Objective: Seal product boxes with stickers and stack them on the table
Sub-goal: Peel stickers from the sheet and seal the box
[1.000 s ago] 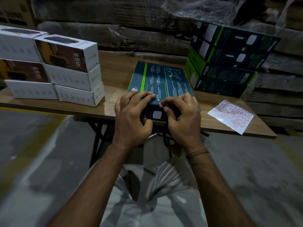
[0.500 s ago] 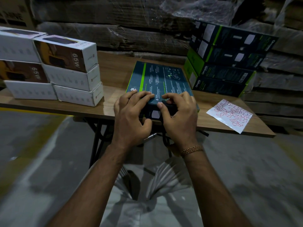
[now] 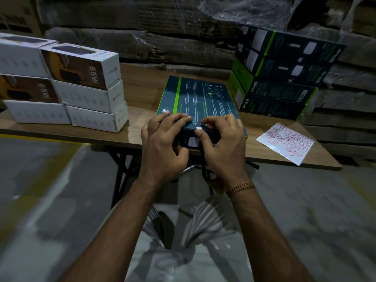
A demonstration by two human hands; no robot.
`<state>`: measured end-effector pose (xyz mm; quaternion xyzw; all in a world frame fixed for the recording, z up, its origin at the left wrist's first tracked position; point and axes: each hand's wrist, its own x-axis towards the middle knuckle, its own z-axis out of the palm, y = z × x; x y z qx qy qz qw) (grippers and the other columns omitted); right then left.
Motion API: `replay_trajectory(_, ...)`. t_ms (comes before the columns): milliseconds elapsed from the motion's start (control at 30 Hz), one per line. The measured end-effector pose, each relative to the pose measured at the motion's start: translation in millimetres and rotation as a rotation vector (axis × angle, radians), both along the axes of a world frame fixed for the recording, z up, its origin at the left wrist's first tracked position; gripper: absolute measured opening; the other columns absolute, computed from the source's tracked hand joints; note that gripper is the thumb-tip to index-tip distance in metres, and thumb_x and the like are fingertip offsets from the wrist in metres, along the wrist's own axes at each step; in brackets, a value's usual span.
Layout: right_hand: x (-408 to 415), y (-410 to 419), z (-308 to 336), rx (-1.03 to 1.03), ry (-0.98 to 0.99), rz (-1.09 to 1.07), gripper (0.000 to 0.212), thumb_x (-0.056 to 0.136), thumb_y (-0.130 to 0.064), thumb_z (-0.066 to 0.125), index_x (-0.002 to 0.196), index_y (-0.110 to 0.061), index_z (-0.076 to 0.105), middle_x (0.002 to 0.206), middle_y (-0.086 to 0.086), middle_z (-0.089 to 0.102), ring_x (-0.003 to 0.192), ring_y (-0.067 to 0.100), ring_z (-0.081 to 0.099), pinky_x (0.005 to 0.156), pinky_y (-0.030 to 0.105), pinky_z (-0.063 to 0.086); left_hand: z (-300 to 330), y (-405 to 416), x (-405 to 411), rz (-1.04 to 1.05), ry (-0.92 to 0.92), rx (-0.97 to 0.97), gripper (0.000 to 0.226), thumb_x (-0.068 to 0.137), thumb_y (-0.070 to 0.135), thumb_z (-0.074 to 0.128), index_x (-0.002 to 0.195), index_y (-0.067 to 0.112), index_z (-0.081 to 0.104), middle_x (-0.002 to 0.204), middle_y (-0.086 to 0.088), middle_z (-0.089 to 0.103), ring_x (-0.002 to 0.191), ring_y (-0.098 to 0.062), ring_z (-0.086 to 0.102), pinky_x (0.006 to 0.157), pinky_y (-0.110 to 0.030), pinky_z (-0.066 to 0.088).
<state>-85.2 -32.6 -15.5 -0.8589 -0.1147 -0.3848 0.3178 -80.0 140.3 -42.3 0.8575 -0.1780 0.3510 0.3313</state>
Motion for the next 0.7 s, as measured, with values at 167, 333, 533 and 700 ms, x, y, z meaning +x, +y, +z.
replay_trajectory(167,2.1,2.0,-1.6,-0.042,0.031,-0.016,0.024,0.096,-0.029,0.075,0.119,-0.024,0.07,0.104,-0.004,0.05,0.102,0.017,0.049,0.085,0.038,0.052,0.5,0.3,-0.5,0.002,0.003,-0.001,0.078,0.07,0.027,0.061,0.148,0.028,0.06,0.152,0.017,0.054,0.148,-0.017,0.037,0.116,-0.061,0.033)
replay_trajectory(333,-3.3,-0.9,0.4,-0.04,0.053,0.015,0.038,0.089,-0.019,0.076,0.125,-0.027,0.065,0.107,-0.005,0.052,0.106,0.015,0.05,0.087,0.039,0.053,0.5,0.2,-0.5,-0.003,0.009,-0.002,0.078,0.07,0.026,0.062,0.149,0.028,0.059,0.152,0.017,0.054,0.148,-0.017,0.037,0.117,-0.059,0.032)
replay_trajectory(533,-2.5,-0.8,-4.6,-0.075,-0.01,-0.005,0.02,0.094,-0.02,0.074,0.113,-0.026,0.072,0.1,-0.004,0.048,0.097,0.018,0.047,0.079,0.042,0.049,-0.3,0.1,-0.1,0.001,0.012,0.008,0.078,0.072,0.027,0.062,0.15,0.028,0.058,0.153,0.016,0.053,0.149,-0.017,0.036,0.118,-0.06,0.031)
replay_trajectory(700,-1.5,1.9,-6.3,-0.12,-0.036,-0.04,0.027,0.096,-0.019,0.069,0.122,-0.022,0.073,0.101,0.0,0.046,0.096,0.02,0.045,0.08,0.042,0.047,-0.1,-0.2,0.3,0.008,-0.001,0.007,0.077,0.071,0.028,0.059,0.148,0.027,0.06,0.151,0.016,0.054,0.148,-0.018,0.037,0.116,-0.059,0.033)
